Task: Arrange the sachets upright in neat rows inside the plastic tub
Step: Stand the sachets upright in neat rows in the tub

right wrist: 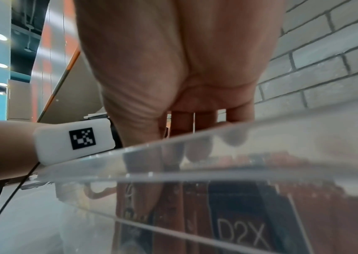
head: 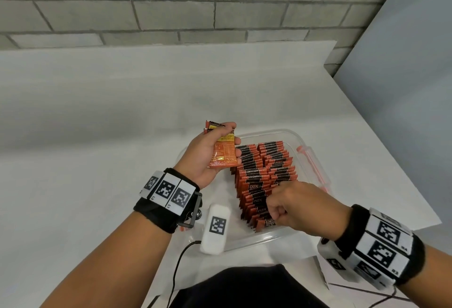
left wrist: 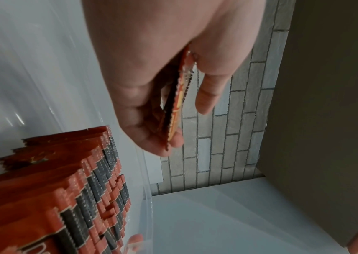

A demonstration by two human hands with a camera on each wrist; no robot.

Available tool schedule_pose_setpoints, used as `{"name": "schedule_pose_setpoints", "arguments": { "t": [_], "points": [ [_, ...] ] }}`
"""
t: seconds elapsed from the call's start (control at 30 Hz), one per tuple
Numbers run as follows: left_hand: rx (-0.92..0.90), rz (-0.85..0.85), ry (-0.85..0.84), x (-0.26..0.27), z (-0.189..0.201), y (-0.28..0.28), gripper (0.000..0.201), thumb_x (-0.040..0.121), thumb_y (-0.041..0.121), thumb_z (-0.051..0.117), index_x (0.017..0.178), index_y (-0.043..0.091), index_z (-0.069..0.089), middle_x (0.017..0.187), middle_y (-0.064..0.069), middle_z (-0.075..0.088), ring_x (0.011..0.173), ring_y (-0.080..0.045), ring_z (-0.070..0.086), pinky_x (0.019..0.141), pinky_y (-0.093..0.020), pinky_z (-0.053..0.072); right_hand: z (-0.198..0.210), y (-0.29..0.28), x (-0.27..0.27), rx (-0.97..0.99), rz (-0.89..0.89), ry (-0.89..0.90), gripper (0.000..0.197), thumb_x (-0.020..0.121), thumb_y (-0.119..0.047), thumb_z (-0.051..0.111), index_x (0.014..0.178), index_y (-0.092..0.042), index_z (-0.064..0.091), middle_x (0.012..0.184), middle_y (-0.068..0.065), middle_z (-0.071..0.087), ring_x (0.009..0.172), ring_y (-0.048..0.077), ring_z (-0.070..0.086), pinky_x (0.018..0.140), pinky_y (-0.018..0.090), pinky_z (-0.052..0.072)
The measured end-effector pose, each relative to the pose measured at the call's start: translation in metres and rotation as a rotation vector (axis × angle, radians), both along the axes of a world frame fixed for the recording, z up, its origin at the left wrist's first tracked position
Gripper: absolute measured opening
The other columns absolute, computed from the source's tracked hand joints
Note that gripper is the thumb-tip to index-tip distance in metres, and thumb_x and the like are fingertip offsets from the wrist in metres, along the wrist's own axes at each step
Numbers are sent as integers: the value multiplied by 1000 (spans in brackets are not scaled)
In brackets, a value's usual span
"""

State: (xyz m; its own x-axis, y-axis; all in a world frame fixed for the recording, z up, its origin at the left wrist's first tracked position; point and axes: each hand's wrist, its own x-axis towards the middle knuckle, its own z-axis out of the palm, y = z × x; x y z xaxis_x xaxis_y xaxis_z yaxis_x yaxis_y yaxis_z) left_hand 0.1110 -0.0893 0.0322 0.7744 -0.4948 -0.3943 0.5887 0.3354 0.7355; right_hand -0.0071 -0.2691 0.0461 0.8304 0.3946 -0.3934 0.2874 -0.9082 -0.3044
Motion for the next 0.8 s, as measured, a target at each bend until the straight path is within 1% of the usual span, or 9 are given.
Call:
{"name": "schedule_pose_setpoints", "arguments": {
  "t": [0.1, 0.17, 0.23, 0.27, 0.43, 0.53, 0.6, 0.67, 0.8],
  "points": [
    [0, -2, -1, -1, 0, 0, 25, 92, 19, 56, 116, 11, 58, 80, -10, 62, 62, -23, 59, 61, -33, 53, 1, -2, 4, 2, -6, 43, 9, 83, -15, 66, 80, -23, 69, 78, -17, 58, 70, -3, 47, 64, 9, 36],
    [5, -3, -3, -1, 0, 0, 25, 92, 19, 56, 117, 11, 57, 80, -10, 63, 62, -22, 60, 60, -33, 54, 6, -4, 7, 53, -26, 112, 7, 84, -18, 69, 88, -21, 73, 84, -13, 66, 73, -2, 54, 64, 6, 37],
    [6, -2, -3, -1, 0, 0, 26, 92, 19, 56, 117, 11, 57, 80, -9, 63, 62, -22, 60, 60, -33, 54, 10, -7, 10, 95, -50, 188, 15, 84, -22, 70, 98, -21, 74, 91, -10, 70, 74, -3, 56, 64, 3, 38],
    [6, -1, -3, -1, -1, 0, 26, 93, 19, 56, 117, 11, 57, 80, -9, 63, 62, -22, 60, 60, -33, 54, 10, -8, 12, 94, -46, 203, 15, 85, -22, 70, 99, -21, 74, 92, -9, 70, 73, -4, 56, 65, 3, 37],
    [-6, 0, 4, -1, 0, 1, 25, 93, 18, 55, 117, 11, 57, 81, -9, 63, 63, -22, 60, 59, -33, 54, 2, -4, 13, 34, 9, 198, 9, 86, -17, 66, 91, -19, 73, 87, -10, 70, 60, -9, 50, 61, 3, 35],
    [-9, 0, 8, -1, 1, 1, 25, 93, 18, 54, 117, 11, 56, 81, -10, 62, 63, -23, 60, 59, -32, 55, 2, -1, 12, -12, 29, 162, 5, 86, -18, 66, 88, -19, 71, 87, -9, 68, 65, -2, 50, 62, 5, 36],
    [-15, -3, 9, -1, 0, 1, 25, 93, 17, 54, 117, 11, 56, 82, -10, 62, 63, -23, 60, 58, -32, 55, 2, 1, 12, -37, 41, 139, 1, 84, -18, 67, 85, -19, 67, 82, -10, 64, 69, 1, 51, 65, 11, 40],
    [-21, -1, 13, -1, 0, 1, 25, 93, 17, 54, 118, 11, 56, 82, -11, 62, 64, -24, 60, 59, -33, 55, 2, 1, 13, -55, 43, 124, 5, 83, -19, 68, 81, -21, 64, 77, -13, 58, 70, 3, 51, 65, 15, 41],
    [-35, 0, 15, -1, 1, 0, 26, 94, 17, 54, 119, 10, 56, 82, -11, 62, 64, -24, 61, 60, -33, 55, -2, 0, 12, -67, 46, 95, 9, 83, -22, 68, 78, -25, 61, 75, -15, 55, 70, 4, 52, 60, 14, 37]
  ]
}}
